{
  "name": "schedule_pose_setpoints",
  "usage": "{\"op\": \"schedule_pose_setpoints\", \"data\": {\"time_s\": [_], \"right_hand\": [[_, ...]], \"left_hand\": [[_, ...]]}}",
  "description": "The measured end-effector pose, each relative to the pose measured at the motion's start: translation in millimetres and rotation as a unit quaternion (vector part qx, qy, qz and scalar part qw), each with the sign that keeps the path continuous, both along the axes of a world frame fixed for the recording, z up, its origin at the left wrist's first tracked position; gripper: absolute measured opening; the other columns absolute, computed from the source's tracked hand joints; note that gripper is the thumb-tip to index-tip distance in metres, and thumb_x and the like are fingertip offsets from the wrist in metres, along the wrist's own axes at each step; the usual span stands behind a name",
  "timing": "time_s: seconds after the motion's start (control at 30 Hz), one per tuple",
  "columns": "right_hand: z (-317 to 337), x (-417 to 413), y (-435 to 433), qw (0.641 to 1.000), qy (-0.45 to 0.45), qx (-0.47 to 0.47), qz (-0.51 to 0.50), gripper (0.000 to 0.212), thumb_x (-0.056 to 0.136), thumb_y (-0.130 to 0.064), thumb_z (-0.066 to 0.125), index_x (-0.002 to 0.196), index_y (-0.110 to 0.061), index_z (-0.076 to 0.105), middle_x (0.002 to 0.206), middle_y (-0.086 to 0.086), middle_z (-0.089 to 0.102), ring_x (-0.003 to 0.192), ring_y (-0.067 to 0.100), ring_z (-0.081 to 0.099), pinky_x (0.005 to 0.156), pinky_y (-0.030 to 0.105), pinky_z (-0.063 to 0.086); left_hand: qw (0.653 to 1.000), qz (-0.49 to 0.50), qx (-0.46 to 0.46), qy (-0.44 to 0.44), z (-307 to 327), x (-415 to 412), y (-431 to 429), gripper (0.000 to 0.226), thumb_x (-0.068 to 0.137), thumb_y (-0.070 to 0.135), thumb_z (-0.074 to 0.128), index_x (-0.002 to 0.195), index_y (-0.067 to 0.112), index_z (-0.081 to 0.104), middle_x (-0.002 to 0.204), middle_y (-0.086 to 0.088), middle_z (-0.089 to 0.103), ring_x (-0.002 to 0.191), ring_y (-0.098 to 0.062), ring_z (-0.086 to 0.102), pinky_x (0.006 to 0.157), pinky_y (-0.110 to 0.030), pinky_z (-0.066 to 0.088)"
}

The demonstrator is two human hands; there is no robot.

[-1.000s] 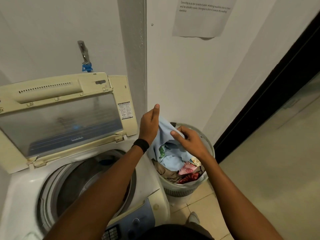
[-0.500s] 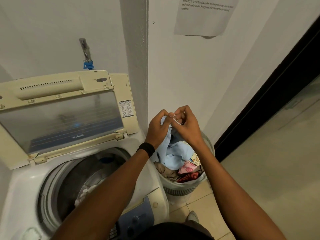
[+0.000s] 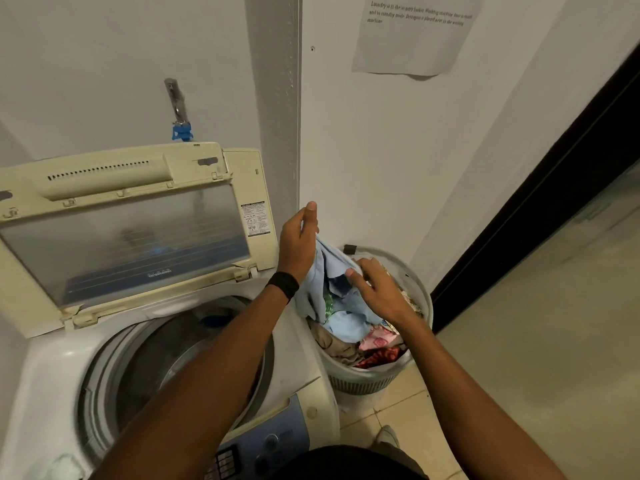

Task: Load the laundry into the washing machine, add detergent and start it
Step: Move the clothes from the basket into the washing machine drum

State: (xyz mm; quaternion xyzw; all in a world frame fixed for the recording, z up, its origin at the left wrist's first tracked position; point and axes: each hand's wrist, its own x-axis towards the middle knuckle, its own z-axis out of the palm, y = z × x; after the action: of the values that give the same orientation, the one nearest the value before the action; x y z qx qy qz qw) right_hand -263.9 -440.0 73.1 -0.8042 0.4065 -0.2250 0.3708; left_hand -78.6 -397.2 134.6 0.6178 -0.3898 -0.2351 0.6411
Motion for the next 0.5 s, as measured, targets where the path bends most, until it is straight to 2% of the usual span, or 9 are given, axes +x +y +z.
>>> {"op": "schedule_pose_setpoints", "data": {"time_s": [0.07,0.13,0.2,0.27,0.3,0.37,0.43,0.5], "right_hand": [[13.2,-0.1,-1.0,0.999,-0.035,-0.007,-0.029,0.026,0.108,-0.038,0.048,0.096,-0.015,0.056,0.089,-0.002,0.057,0.082,0.013,0.055,0.075,0.033,0.046],[36.4,0.9,-2.3,0.994,-0.094,0.000,-0.050,0.023,0.108,-0.034,0.049,0.097,-0.015,0.056,0.081,-0.009,0.057,0.072,0.005,0.052,0.067,0.026,0.044],[60.1,3.0,-5.2,0.988,-0.144,-0.011,-0.061,0.023,0.107,-0.030,0.054,0.093,-0.012,0.059,0.080,-0.002,0.060,0.070,0.005,0.051,0.064,0.021,0.041],[81.1,8.6,-6.8,0.983,-0.176,-0.011,-0.057,0.023,0.105,-0.029,0.058,0.091,-0.011,0.065,0.083,0.004,0.065,0.073,0.007,0.055,0.066,0.020,0.043],[90.0,12.8,-7.1,0.982,-0.182,-0.006,-0.045,0.022,0.104,-0.029,0.060,0.093,-0.012,0.068,0.085,0.003,0.067,0.075,0.007,0.057,0.068,0.021,0.045],[103.6,24.3,-5.7,0.984,-0.177,0.012,-0.015,0.022,0.103,-0.031,0.061,0.096,-0.014,0.072,0.083,-0.004,0.069,0.076,0.005,0.059,0.069,0.022,0.046],[109.0,33.7,-4.5,0.984,-0.175,0.028,0.001,0.029,0.104,-0.035,0.059,0.095,-0.011,0.073,0.078,-0.008,0.066,0.071,0.003,0.056,0.067,0.022,0.043],[106.3,36.7,-3.6,0.981,-0.190,0.044,-0.001,0.032,0.105,-0.037,0.055,0.096,-0.010,0.071,0.080,-0.003,0.065,0.072,0.007,0.056,0.069,0.026,0.044]], "left_hand": [[1.000,0.010,0.006,0.003,-5.1,2.7,-0.2,0.044,0.110,0.035,0.043,0.076,0.009,0.054,0.072,-0.002,0.052,0.066,-0.005,0.048,0.070,-0.016,0.041],[1.000,0.002,0.009,-0.016,-7.5,5.2,0.8,0.051,0.108,0.043,0.047,0.078,0.004,0.061,0.075,0.002,0.062,0.072,-0.008,0.056,0.077,-0.022,0.045],[0.999,-0.004,0.003,-0.038,-7.9,7.1,2.4,0.061,0.100,0.058,0.051,0.082,0.001,0.064,0.079,0.005,0.069,0.079,-0.011,0.064,0.083,-0.025,0.048],[0.999,-0.014,-0.004,-0.049,-6.9,6.1,2.5,0.065,0.093,0.065,0.054,0.078,0.002,0.053,0.074,0.002,0.064,0.077,-0.019,0.064,0.077,-0.028,0.049],[0.998,-0.031,-0.005,-0.054,-4.0,2.6,3.4,0.059,0.093,0.063,0.056,0.077,0.007,0.047,0.069,0.002,0.055,0.070,-0.019,0.059,0.071,-0.026,0.045],[0.995,-0.067,-0.013,-0.066,2.5,-8.2,5.0,0.047,0.099,0.050,0.057,0.079,0.009,0.043,0.070,0.004,0.041,0.064,-0.007,0.044,0.066,-0.018,0.038],[0.995,-0.081,-0.015,-0.058,5.9,-17.9,4.1,0.038,0.105,0.033,0.057,0.087,0.002,0.048,0.075,0.001,0.045,0.069,-0.003,0.044,0.069,-0.014,0.039],[0.996,-0.070,-0.020,-0.044,6.6,-20.1,2.5,0.027,0.107,0.024,0.054,0.096,-0.001,0.056,0.085,-0.002,0.058,0.078,-0.002,0.055,0.077,-0.012,0.044]]}}
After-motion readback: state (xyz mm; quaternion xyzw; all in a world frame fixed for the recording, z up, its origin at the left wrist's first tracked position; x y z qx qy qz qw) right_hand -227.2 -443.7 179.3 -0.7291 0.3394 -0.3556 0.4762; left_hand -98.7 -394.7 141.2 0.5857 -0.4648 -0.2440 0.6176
